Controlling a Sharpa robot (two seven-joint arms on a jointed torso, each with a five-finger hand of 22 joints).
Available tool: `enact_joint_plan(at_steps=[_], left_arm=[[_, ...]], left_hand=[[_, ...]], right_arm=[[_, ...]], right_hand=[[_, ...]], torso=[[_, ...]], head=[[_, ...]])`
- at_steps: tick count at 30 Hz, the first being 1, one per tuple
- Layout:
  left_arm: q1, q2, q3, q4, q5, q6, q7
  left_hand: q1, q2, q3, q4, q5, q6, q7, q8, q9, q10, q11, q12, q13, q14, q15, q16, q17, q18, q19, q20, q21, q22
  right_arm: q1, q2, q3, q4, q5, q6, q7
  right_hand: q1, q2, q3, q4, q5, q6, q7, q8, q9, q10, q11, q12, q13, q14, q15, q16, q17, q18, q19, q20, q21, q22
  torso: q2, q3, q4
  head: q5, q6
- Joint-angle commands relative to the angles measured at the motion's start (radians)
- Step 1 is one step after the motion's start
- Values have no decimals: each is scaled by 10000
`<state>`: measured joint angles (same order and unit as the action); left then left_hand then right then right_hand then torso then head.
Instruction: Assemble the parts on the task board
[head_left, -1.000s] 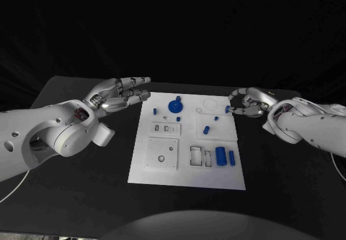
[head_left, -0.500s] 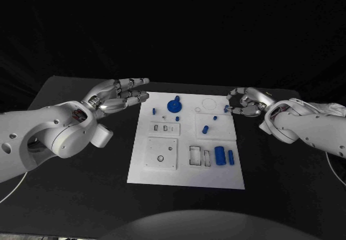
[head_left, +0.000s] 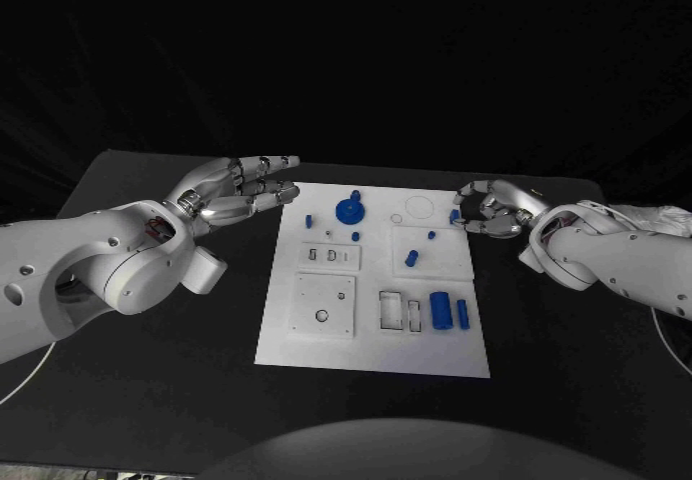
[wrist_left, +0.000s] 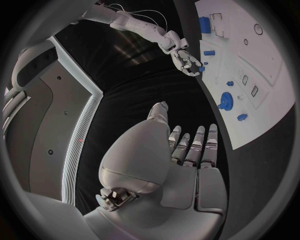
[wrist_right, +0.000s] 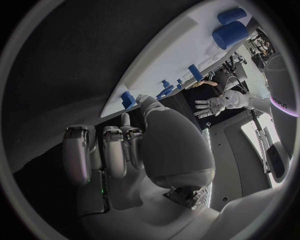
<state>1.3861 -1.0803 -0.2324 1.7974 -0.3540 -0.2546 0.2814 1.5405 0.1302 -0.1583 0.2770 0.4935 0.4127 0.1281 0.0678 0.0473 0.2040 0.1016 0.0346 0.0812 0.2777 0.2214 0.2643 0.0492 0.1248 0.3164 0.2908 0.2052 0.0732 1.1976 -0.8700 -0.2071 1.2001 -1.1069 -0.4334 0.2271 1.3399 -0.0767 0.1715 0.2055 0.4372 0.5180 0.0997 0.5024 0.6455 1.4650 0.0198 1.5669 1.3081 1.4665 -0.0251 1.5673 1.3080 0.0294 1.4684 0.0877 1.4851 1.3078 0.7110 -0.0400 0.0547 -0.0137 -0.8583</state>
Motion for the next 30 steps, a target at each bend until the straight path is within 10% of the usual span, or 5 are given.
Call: enact_joint_plan(at_steps=[1, 12, 30], left_arm=[[-1, 6, 7, 24, -51, 184, 38], [-4, 11, 7, 22, -51, 236, 18], [-5, -30, 7, 43, -63, 238, -10]], left_hand=[[78, 6, -4, -49, 62, -27, 46, 21, -8, 70, 30, 23, 13, 47, 1, 38, 9, -75, 68, 4, 47, -16], [101, 19, 8, -53, 72, -36, 52, 18, -9, 71, 40, 23, 13, 52, 6, 43, 9, -74, 67, 4, 48, -18], [101, 19, 8, -53, 72, -36, 52, 18, -9, 71, 40, 23, 13, 52, 6, 43, 9, -74, 67, 4, 48, -18]], right_arm=[[-17, 24, 0, -13, -148, 186, 87], [-60, 116, 0, -108, -220, 218, -16], [-146, 294, 3, -296, -157, -137, 21]], right_hand=[[15, -86, 25, 41, -48, -57, 8, 121, 60, 1058, 37, 39, 2627, 1043, 49, 35, 2628, -15, 153, 51, -71, 2264], [306, -80, 241, -111, 868, -94, -46, 1162, 660, 1058, -17, 39, 2627, 1043, 0, 35, 2628, -11, 141, 2, -81, 2259], [411, 5, 565, -173, 1480, 161, -61, 1821, 998, 1058, -37, 39, 2627, 1043, -21, 35, 2628, -18, 161, -16, -57, 2267]], torso=[[0, 7, -1], [-3, 0, 6], [-1, 0, 6]], head=[[3, -1], [-25, 7], [6, -54]])
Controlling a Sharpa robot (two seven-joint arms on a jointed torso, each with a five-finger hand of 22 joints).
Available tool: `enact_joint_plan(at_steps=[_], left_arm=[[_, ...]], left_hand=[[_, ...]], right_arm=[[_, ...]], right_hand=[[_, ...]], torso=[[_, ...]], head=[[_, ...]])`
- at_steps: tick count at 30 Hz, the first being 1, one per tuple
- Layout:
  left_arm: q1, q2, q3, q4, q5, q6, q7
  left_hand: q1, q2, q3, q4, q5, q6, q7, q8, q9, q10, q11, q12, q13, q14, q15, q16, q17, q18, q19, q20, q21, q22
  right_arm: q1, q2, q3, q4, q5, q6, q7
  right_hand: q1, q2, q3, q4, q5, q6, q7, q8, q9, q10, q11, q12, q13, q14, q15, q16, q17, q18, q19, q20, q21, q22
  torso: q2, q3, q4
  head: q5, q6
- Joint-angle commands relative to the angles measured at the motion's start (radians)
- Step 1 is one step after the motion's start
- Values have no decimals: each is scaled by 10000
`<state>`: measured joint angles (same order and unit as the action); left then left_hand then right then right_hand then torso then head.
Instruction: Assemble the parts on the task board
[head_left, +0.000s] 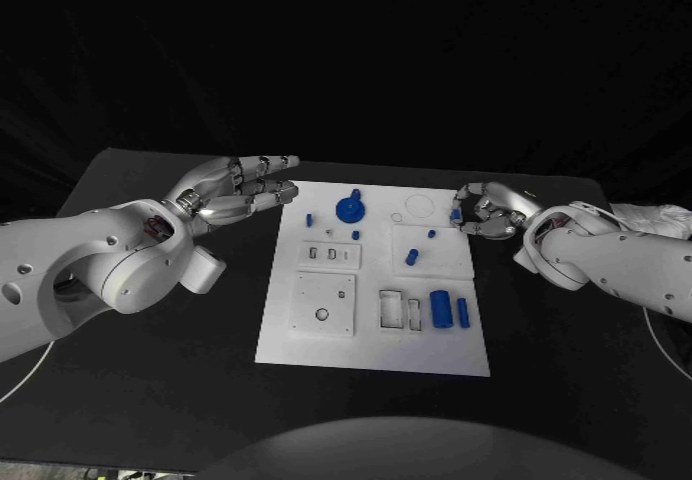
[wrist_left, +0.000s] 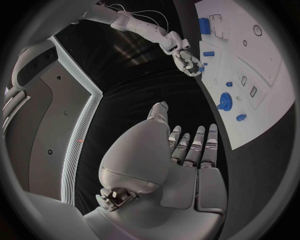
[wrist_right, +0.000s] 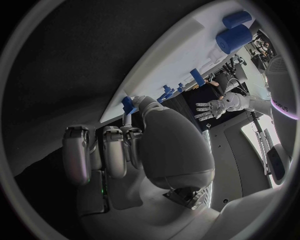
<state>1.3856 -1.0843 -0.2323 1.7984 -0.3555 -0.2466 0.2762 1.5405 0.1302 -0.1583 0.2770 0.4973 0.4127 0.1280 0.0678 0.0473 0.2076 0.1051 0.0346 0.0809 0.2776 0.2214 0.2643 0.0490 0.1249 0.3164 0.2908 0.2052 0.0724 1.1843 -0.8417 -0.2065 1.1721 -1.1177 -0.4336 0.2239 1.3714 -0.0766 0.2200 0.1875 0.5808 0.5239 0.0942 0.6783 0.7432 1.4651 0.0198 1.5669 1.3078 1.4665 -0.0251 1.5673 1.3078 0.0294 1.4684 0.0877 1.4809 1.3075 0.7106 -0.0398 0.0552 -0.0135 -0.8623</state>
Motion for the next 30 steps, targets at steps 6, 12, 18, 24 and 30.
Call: enact_joint_plan(at_steps=[6, 12, 18, 24, 30], left_arm=[[-1, -2, 7, 34, -49, 156, 40], [-3, -15, 7, 35, -53, 162, 40], [-5, -17, 7, 28, -55, 156, 30], [-7, 21, 7, 5, -55, 162, 4], [-8, 69, 7, -20, -55, 166, -11]], left_hand=[[101, 19, 9, -53, 34, -36, 52, 18, -9, 35, 6, 22, 16, 52, 7, 43, 12, -75, 67, 4, 48, -10], [129, 24, 18, -59, 40, -31, 60, 17, -9, 46, 14, 23, 20, 69, 14, 60, 14, -73, 85, 4, 60, -8], [129, 24, 18, -59, 40, -31, 60, 17, -9, 46, 14, 23, 20, 69, 14, 60, 14, -73, 85, 4, 60, -8], [129, 24, 18, -59, 40, -31, 60, 17, -9, 46, 14, 23, 20, 69, 14, 60, 14, -73, 85, 4, 60, -8], [143, 27, 23, -61, 45, -32, 63, 16, -9, 50, 17, 22, 22, 68, 17, 60, 14, -71, 84, 4, 61, -10]], right_arm=[[-15, -1, -2, 10, 9, -273, 100], [20, -83, 2, 181, 123, -450, 137], [280, -291, 3, 679, 174, -414, 29], [791, -521, 3, 1473, 187, -60, -221], [1174, -413, 3, 2219, 191, 315, -464]], right_hand=[[141, 62, 206, -28, 135, 344, -12, 234, 72, 1057, -45, 39, 2630, 1043, -30, 35, 2630, -30, 200, -25, 27, 2287], [162, 43, 288, -62, 81, 649, -18, 360, 74, 1057, -55, 39, 2630, 1043, -44, 35, 2630, -42, 241, -37, 70, 2302], [142, -4, 304, -59, -71, 780, -16, 374, 44, 1057, -55, 39, 2630, 1043, -48, 35, 2630, -37, 229, -42, 57, 2296], [128, -26, 318, -47, -173, 787, -1, 333, 6, 1057, -48, 39, 2630, 1043, -44, 35, 2630, -13, 154, -41, -23, 2263], [106, -34, 328, -28, -249, 799, 18, 298, -27, 1057, -34, 39, 2630, 1043, -37, 35, 2630, -6, 128, -37, -49, 2253]], torso=[[-2, 1, -8], [-5, -5, -7], [-3, -6, -5], [-15, -15, -2], [-3, -2, 0]], head=[[30, -25], [37, -32], [29, -56], [-16, -104], [-21, -104]])
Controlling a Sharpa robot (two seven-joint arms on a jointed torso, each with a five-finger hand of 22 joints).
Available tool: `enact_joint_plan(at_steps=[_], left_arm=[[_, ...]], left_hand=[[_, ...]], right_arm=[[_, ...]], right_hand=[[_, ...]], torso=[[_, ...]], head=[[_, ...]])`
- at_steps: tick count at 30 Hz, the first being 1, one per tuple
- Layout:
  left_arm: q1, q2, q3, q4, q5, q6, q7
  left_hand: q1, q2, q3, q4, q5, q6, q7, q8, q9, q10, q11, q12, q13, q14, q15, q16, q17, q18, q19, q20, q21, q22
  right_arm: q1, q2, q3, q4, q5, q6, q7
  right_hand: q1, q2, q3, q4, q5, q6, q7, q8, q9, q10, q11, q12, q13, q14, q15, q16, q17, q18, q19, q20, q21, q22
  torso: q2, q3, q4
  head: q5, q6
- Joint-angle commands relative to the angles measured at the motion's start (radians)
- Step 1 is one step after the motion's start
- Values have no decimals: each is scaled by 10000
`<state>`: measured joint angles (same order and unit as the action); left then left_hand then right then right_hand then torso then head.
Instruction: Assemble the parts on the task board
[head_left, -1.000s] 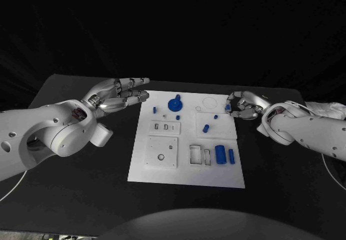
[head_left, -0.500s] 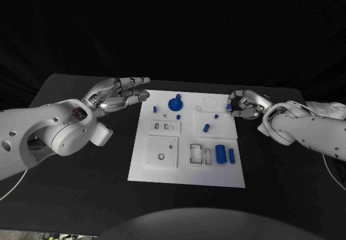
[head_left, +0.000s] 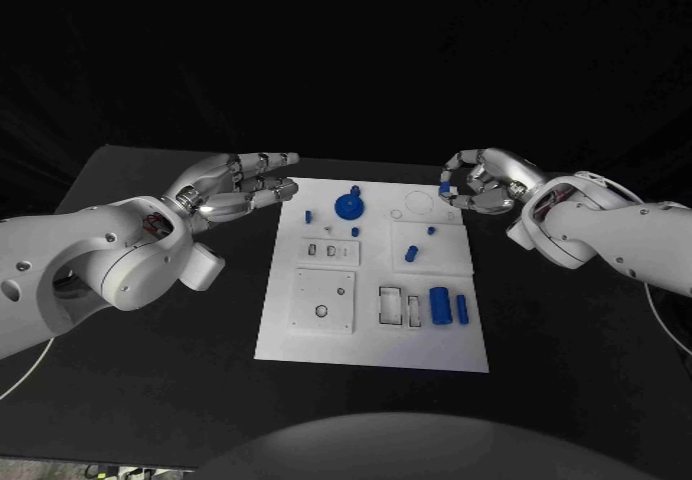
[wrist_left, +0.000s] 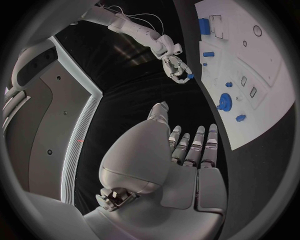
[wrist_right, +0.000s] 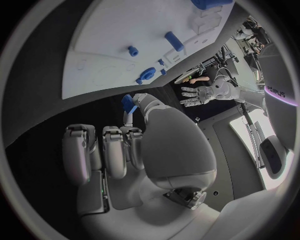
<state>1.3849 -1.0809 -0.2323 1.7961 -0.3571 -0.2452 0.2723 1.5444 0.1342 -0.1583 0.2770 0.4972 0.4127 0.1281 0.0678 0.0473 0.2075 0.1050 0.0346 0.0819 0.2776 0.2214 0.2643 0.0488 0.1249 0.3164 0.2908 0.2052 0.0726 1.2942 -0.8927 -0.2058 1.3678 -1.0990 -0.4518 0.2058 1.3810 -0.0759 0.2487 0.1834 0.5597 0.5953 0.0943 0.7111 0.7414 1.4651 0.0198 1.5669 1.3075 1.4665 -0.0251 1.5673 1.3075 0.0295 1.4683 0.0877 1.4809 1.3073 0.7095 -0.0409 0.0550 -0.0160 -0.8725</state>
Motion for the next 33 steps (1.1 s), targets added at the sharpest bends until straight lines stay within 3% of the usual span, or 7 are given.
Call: enact_joint_plan(at_steps=[1, 13, 20, 25, 33], left_arm=[[-1, 41, 7, -1, -40, 152, 27], [-3, 133, 7, -27, -40, 168, -6], [-3, 207, 7, -60, -40, 189, -24], [-3, 244, 7, -67, -41, 205, -26], [-3, 257, 7, -70, -45, 221, -43]], left_hand=[[104, -13, 23, -61, 45, -32, 63, 16, -8, 51, 18, 22, 11, 68, 17, 60, 16, -72, 84, 4, 61, -11], [140, -11, 36, -79, 57, -23, 64, 17, -7, 57, 19, 23, 13, 77, 20, 68, 17, -70, 85, 4, 62, -13], [156, -11, 42, -87, 62, -17, 64, 18, -6, 62, 20, 23, 15, 78, 20, 69, 17, -70, 87, 4, 63, -13], [176, -10, 49, -97, 66, -20, 66, 17, -6, 62, 20, 22, 15, 84, 21, 75, 18, -69, 76, 4, 57, -16], [176, -10, 49, -97, 66, -20, 66, 17, -6, 62, 20, 22, 15, 84, 21, 75, 18, -69, 76, 4, 57, -16]], right_arm=[[117, 164, -4, 388, 3, 616, -338], [358, 1252, 1, 1239, -153, 2436, -1553], [380, 1749, 3, 1366, -542, 2742, -1942], [327, 2164, 2, 1200, -880, 2930, -2139], [162, 2545, 2, 964, -1418, 2915, -2325]], right_hand=[[10, -41, 40, 12, -38, 85, 17, -30, -9, 1057, -34, 39, 2633, 1043, -37, 34, 2633, -7, 128, -37, -50, 2255], [75, -14, 178, -75, -173, 179, 172, -262, -205, 1057, 122, 39, 2633, 1043, 78, 34, 2633, 41, -50, 39, -236, 2184], [104, -69, 234, -187, -232, 406, 228, -445, -361, 1057, 232, 39, 2633, 1043, 172, 34, 2633, 60, -124, 122, -314, 2156], [101, -93, 251, -235, -246, 520, 250, -521, -425, 1057, 286, 39, 2633, 1043, 215, 34, 2633, 74, -173, 160, -368, 2137], [84, -108, 267, -283, -294, 649, 281, -612, -496, 1057, 336, 39, 2633, 1043, 261, 34, 2633, 105, -273, 206, -477, 2095]], torso=[[8, 11, 3], [8, -4, 27], [7, 0, 0], [18, 17, 11], [21, 9, -8]], head=[[7, -1], [20, -2], [82, -2], [111, -2], [171, -2]])
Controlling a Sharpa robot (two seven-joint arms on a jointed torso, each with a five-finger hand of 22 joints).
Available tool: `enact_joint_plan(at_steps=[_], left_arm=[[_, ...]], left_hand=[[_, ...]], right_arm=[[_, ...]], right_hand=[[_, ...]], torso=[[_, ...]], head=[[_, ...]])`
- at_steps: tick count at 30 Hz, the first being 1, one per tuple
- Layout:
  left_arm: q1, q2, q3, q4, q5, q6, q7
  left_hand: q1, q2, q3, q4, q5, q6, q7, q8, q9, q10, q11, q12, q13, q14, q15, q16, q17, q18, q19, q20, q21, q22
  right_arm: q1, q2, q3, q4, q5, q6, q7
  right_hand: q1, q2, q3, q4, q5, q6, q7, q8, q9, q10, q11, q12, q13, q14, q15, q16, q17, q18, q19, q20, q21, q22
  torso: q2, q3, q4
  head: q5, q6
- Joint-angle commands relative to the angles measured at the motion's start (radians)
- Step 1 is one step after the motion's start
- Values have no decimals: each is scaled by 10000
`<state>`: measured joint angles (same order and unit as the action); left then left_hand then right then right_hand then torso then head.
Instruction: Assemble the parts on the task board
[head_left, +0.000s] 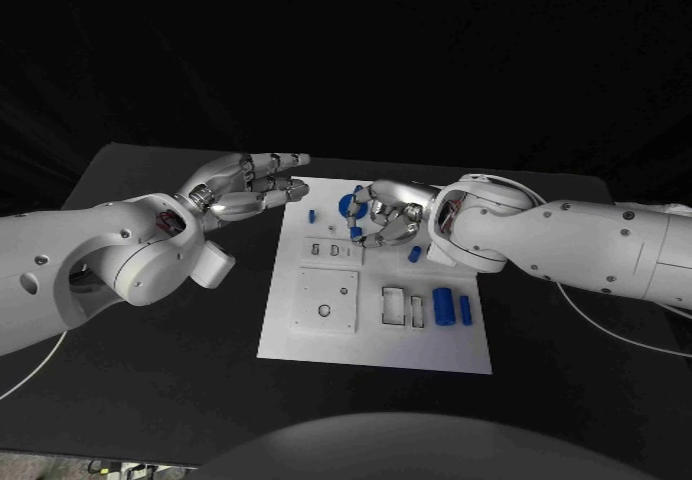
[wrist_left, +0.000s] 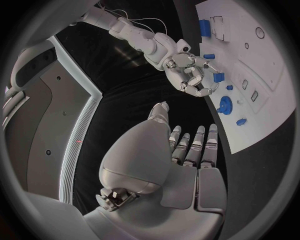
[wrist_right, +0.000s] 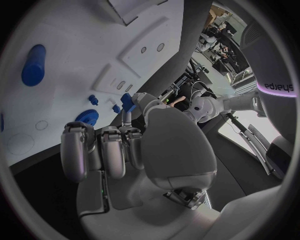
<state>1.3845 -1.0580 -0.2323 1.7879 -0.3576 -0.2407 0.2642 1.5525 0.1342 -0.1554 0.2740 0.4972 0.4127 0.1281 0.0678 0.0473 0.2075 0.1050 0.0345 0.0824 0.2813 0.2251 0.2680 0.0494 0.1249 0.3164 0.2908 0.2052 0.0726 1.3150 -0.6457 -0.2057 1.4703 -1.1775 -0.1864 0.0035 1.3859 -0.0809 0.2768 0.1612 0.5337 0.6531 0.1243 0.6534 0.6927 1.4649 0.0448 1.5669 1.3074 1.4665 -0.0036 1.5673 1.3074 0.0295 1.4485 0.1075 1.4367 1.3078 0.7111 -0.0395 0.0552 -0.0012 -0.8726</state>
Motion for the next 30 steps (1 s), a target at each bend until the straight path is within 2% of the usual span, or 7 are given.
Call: enact_joint_plan(at_steps=[1, 5, 18, 25, 30], left_arm=[[1, 35, 7, 9, -39, 180, 39], [1, 64, 7, 2, -41, 197, 34], [1, 91, 7, -5, -54, 240, 25], [0, 99, 7, -12, -72, 253, 29], [-39, 108, 7, -36, -77, 278, 29]], left_hand=[[96, -10, 19, -67, 66, -20, 66, 18, -6, 62, 20, 23, 10, 47, -16, 38, 12, -69, 76, 4, 57, -17], [119, -11, 26, -79, 69, -25, 68, 16, -7, 55, 22, 20, 8, 46, -14, 38, 11, -70, 76, 5, 58, -18], [133, -12, 30, -86, 71, -35, 70, 14, -8, 57, 25, 20, 9, 49, -12, 41, 11, -70, 84, 5, 63, -17], [133, -12, 31, -86, 72, -35, 70, 14, -8, 57, 25, 20, 9, 49, -12, 41, 11, -70, 84, 5, 63, -17], [144, -12, 34, -91, 74, -37, 70, 13, -8, 59, 28, 20, 10, 52, -10, 44, 12, -69, 88, 4, 66, -17]], right_arm=[[-69, 108, 1, -85, -691, 208, -313], [-145, 197, 1, -163, -845, 80, -347], [-326, 413, 1, -500, -986, 140, -391], [-436, 507, 1, -732, -997, 39, -284], [-479, 531, 1, -808, -994, 11, -231]], right_hand=[[37, -58, -9, -70, -39, 90, -15, -47, -18, 1059, 92, 39, 2634, 1043, 51, 35, 2634, 110, -91, 15, -54, 2084], [38, -55, -1, -85, -42, 129, -9, -61, -31, 1059, 103, 39, 2634, 1043, 61, 35, 2634, 116, -110, 25, -75, 2076], [16, -59, 9, -107, -53, 166, 9, -132, -76, 1059, 122, 39, 2634, 1043, 82, 35, 2634, 146, -205, 49, -180, 2036], [-1, -53, 12, -106, -55, 174, 14, -161, -93, 1059, 128, 39, 2634, 1043, 88, 35, 2634, 154, -230, 58, -207, 2025], [-26, -58, 8, -103, -58, 185, 19, -189, -110, 1059, 133, 39, 2634, 1043, 95, 35, 2634, 157, -238, 66, -218, 2022]], torso=[[7, -5, -11], [1, -4, 0], [-6, -8, 0], [2, -7, 2], [-4, -10, -4]], head=[[25, 0], [25, 0], [9, 0], [43, 0], [39, 0]])
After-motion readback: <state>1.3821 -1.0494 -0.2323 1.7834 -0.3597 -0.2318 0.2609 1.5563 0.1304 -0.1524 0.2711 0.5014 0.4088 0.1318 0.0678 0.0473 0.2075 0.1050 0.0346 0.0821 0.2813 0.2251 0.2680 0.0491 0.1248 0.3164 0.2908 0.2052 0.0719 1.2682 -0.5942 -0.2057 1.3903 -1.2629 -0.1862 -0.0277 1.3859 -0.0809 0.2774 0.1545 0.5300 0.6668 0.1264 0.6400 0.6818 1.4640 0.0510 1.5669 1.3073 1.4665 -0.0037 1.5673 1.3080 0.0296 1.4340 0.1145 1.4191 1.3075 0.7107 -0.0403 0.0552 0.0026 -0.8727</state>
